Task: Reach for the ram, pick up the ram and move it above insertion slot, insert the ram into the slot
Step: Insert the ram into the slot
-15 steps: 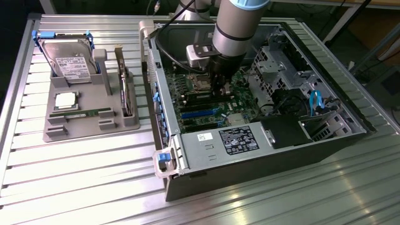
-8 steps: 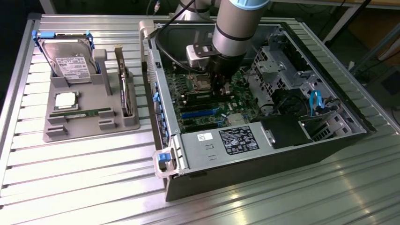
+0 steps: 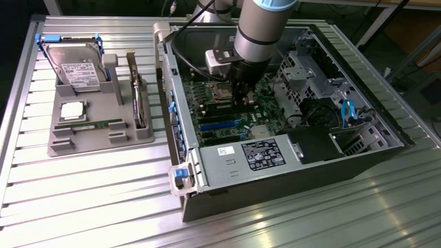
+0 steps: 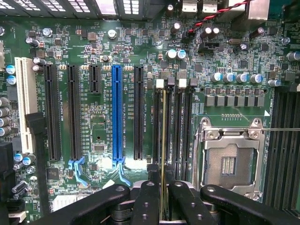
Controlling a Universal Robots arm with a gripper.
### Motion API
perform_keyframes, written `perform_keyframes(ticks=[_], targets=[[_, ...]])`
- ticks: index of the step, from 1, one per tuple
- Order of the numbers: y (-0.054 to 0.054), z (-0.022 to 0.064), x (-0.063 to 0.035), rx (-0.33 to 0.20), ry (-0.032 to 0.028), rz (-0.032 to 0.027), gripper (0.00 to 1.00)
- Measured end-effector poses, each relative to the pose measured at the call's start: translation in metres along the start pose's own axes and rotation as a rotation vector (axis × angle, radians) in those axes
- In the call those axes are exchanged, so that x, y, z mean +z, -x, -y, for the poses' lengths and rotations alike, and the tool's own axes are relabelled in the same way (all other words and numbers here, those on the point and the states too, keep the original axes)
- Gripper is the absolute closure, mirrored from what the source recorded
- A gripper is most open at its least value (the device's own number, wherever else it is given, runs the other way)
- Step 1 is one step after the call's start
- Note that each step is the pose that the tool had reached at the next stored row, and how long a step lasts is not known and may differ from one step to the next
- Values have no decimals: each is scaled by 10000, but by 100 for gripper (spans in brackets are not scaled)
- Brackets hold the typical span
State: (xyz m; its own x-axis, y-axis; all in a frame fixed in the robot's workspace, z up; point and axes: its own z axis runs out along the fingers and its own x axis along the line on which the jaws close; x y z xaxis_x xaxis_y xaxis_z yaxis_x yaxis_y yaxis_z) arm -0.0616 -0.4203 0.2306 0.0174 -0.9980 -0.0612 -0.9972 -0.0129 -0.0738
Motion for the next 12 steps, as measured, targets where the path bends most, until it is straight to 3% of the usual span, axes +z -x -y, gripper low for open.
perform_keyframes(ticks=[12], targets=[[-1, -1, 18, -6, 1, 0, 86]])
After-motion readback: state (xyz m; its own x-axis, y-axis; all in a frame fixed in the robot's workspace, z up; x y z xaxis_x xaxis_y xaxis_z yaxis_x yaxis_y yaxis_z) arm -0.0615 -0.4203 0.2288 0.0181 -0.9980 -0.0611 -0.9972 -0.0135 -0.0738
